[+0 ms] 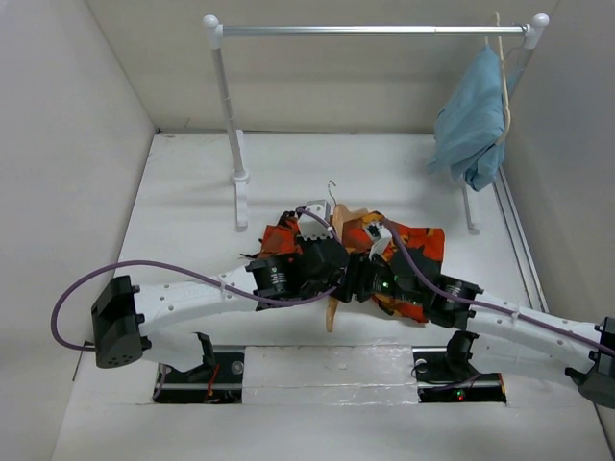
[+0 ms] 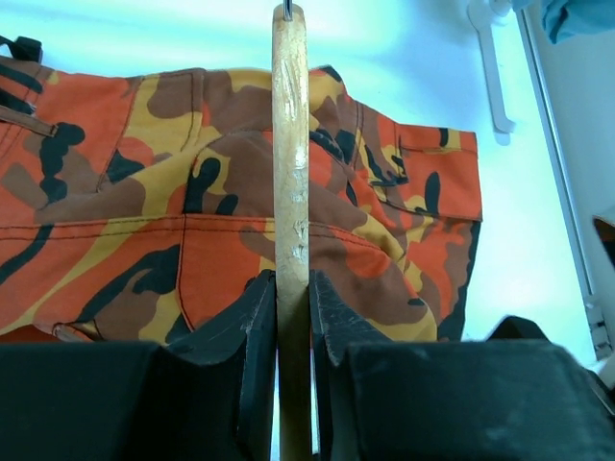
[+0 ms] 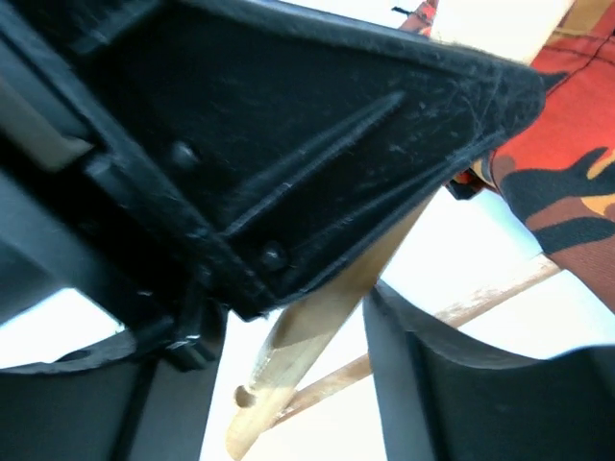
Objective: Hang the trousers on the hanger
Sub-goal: Place the hanger at the clothesline.
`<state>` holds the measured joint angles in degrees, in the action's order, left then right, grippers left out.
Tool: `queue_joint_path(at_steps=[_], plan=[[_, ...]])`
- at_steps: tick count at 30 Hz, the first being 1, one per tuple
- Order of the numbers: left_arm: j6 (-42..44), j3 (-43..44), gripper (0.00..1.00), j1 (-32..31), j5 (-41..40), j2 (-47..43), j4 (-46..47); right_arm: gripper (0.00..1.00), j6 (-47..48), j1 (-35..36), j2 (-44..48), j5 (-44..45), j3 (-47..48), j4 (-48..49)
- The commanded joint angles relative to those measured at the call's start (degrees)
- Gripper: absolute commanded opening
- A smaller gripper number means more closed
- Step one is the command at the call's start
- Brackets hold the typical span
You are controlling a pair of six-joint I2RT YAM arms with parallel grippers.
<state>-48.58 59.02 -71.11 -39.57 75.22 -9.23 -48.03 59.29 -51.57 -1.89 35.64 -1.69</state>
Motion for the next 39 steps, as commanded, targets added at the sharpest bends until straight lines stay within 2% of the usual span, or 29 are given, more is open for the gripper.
queue_joint_path(at_steps=[1,4,6,8,10,11,12,13,15,16,21,22,24,26,27,28,31,34,39], plan=[[-2.66,0.65,0.00,-0.52,-0.51,-5.08,4.58,0.58,-1.72,-0.66,-1.16,7.08,-1.36,5.45],[-3.89,0.04,0.00,-0.52,0.54,-6.40,4.58,0.41,-1.01,-0.66,-2.74,7.96,-3.28,10.98],[-4.51,-0.58,0.00,-0.52,1.16,-7.28,4.75,0.42,-1.01,-0.66,-3.79,7.96,-4.69,14.07],[-4.86,-0.84,0.00,-0.52,1.34,-7.81,4.67,0.53,-1.45,-0.66,-5.46,7.43,-5.57,16.37],[-4.86,-0.75,0.00,-0.52,1.43,-8.60,4.58,0.58,-1.80,-0.66,-6.69,6.82,-5.84,18.55],[-4.86,-0.84,0.00,-0.52,1.51,-8.69,4.58,0.55,-1.89,-0.66,-7.48,6.03,-6.02,19.09],[-4.86,-0.93,0.00,-0.52,1.69,-8.77,4.58,0.46,-1.89,-0.66,-7.66,6.02,-5.93,19.53],[-4.95,-0.93,0.00,-0.52,1.87,-8.86,4.32,0.26,-1.80,-0.66,-7.67,6.11,-5.93,19.88],[-5.30,-1.19,0.00,-1.05,2.13,-9.56,4.14,0.11,-1.45,-0.14,-7.32,6.72,-5.58,19.54],[-5.30,-1.28,0.00,-1.05,2.13,-9.74,4.22,0.00,-1.45,-0.14,-6.97,6.90,-5.32,18.40],[-4.08,-0.49,0.00,-1.05,3.26,-11.84,3.78,0.00,-0.31,-0.14,-3.02,8.22,-4.61,15.67],[-1.98,-0.32,0.03,-1.05,3.36,-12.20,4.22,0.00,-0.05,-0.14,-0.66,8.57,-4.61,15.23],[-0.74,1.79,0.14,-1.05,3.36,-13.60,3.53,0.00,-0.05,-0.14,1.73,9.62,-4.18,15.14],[3.03,4.06,0.43,-1.05,3.62,-15.70,3.78,0.00,0.92,-0.14,5.59,10.33,-1.55,14.18],[3.05,4.08,0.43,-1.05,3.80,-16.59,3.79,0.00,0.92,-0.14,5.60,10.24,-1.54,14.17],[3.83,4.69,0.54,-1.05,3.89,-17.47,4.31,0.00,1.62,-0.66,6.30,10.07,0.38,13.65],[7.35,7.15,0.66,-1.05,5.29,-20.11,5.62,0.00,2.76,-2.50,6.75,7.70,2.94,14.00],[10.52,9.52,0.72,-1.05,6.96,-22.39,6.68,0.00,4.26,-5.13,6.13,4.10,7.15,12.61],[11.13,10.85,0.72,-1.05,3.11,-25.99,5.28,0.00,5.23,-9.09,5.43,-0.91,13.05,13.64]])
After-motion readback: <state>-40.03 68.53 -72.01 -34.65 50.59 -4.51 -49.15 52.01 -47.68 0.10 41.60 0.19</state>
